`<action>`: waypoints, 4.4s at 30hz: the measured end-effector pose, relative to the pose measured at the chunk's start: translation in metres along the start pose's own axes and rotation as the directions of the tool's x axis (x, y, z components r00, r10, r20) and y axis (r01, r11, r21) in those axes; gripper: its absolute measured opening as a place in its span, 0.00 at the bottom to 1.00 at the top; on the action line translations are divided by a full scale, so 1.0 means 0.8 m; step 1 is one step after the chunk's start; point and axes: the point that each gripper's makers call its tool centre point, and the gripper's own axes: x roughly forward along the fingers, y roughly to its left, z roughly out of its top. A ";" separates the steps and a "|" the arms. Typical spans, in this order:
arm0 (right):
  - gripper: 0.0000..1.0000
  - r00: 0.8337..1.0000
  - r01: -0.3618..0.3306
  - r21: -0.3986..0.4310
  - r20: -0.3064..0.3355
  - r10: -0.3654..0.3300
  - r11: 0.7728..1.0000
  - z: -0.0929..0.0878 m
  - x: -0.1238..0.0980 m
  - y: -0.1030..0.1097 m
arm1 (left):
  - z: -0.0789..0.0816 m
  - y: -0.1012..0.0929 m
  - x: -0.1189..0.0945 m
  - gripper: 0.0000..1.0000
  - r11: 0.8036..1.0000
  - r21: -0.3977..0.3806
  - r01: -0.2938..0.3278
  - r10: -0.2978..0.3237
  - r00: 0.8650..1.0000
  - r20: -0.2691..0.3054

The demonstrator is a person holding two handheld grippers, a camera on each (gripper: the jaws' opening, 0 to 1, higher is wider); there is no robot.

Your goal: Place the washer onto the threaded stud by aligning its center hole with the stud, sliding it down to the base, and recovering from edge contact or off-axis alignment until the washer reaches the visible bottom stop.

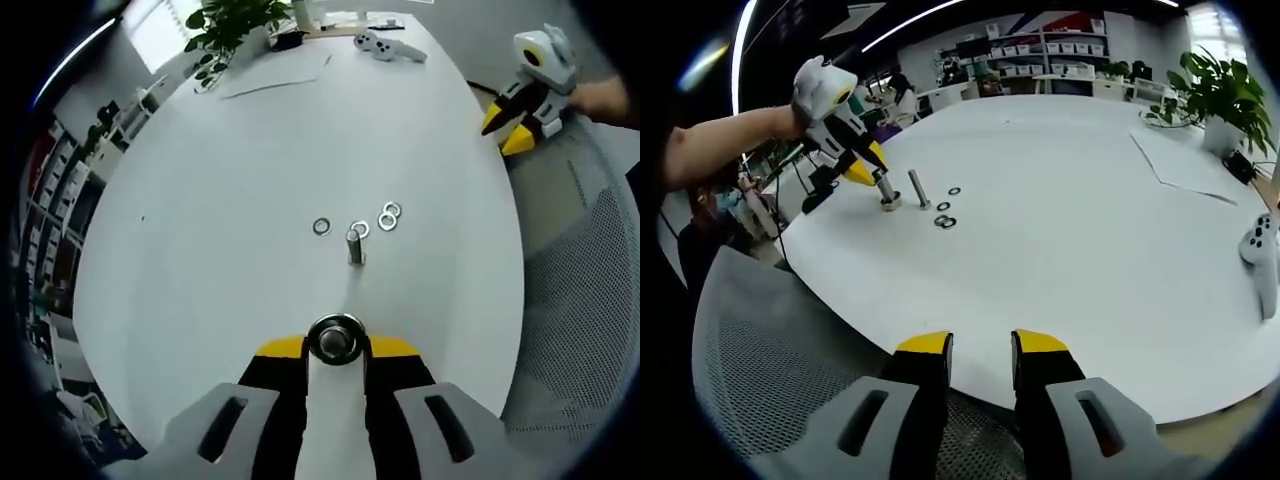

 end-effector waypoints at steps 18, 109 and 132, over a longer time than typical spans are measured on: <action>0.26 1.000 0.001 0.004 0.004 -0.001 1.000 0.001 0.000 0.000 | -0.016 -0.006 0.034 0.18 0.999 0.020 0.032 -0.030 0.997 -0.069; 0.25 0.990 -0.113 -0.084 0.076 0.119 0.990 0.018 -0.001 0.028 | 0.019 -0.119 -0.099 0.36 0.849 -0.484 -0.212 0.356 0.906 0.229; 0.25 0.992 -0.122 -0.070 0.037 0.124 0.990 0.009 0.000 0.029 | 0.090 -0.095 -0.003 0.35 0.975 -0.212 -0.065 0.117 0.963 0.241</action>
